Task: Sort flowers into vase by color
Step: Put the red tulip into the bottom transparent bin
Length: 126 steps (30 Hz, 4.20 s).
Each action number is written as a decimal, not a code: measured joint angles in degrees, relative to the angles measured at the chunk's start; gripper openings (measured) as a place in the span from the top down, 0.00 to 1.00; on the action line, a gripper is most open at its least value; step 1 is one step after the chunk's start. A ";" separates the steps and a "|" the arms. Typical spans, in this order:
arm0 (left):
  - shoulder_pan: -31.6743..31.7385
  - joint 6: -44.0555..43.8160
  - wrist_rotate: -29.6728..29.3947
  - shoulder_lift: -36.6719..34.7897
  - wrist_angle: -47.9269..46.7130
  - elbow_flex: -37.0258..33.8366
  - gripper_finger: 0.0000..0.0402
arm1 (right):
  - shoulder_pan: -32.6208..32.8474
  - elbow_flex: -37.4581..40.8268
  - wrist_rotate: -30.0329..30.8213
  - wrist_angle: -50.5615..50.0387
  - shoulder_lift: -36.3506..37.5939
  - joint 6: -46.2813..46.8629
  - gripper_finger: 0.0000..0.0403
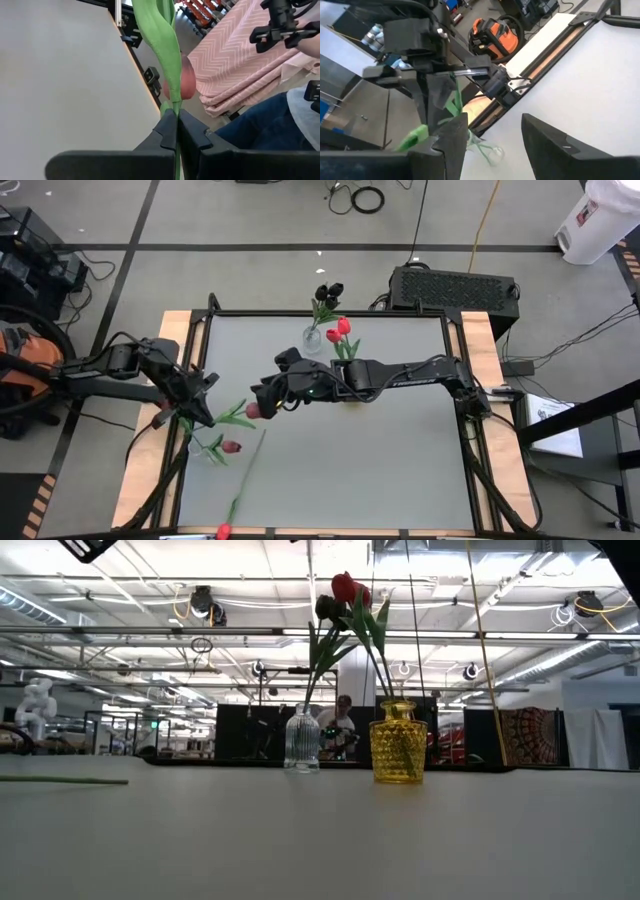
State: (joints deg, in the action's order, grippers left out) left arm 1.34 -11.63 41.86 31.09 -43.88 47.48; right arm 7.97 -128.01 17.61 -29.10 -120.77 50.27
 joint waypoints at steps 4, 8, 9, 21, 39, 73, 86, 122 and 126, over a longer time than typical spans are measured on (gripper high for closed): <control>0.01 -0.13 0.28 -0.07 0.00 0.00 0.99 | -0.04 0.00 0.00 -1.30 0.00 0.04 0.56; 0.02 -1.61 1.08 -0.06 0.10 0.00 0.99 | -0.04 -0.02 0.01 -1.69 0.00 0.01 0.56; 0.00 -1.66 1.49 -0.07 0.10 0.00 0.99 | -0.09 -0.01 0.00 -1.67 0.00 0.01 0.56; 0.00 -7.55 1.63 -0.37 3.84 0.04 0.99 | -0.13 -0.02 0.02 -1.58 0.00 -0.06 0.56; 0.02 -13.19 -5.90 -7.67 4.42 0.09 0.99 | -1.69 -0.02 0.02 -2.41 0.00 -1.47 0.56; 0.02 -12.37 -7.92 -10.50 10.27 4.17 1.00 | -3.38 -0.02 -1.40 -4.22 0.00 -1.43 0.56; 0.01 -4.96 1.38 -8.31 10.56 2.73 1.00 | -3.02 -0.02 -1.44 -3.81 0.00 0.01 0.56; 0.02 -7.55 2.65 -7.10 7.58 0.66 1.00 | 2.78 -0.04 -1.22 22.06 -2.72 -1.51 0.56; 0.02 -10.33 1.74 -7.08 7.54 0.66 1.00 | 3.13 0.00 -1.46 21.93 -3.66 -2.02 0.56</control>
State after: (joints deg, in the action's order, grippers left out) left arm 1.37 -21.96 43.60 24.01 -36.34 48.14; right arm 11.10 -128.01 16.14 -7.16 -124.43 48.25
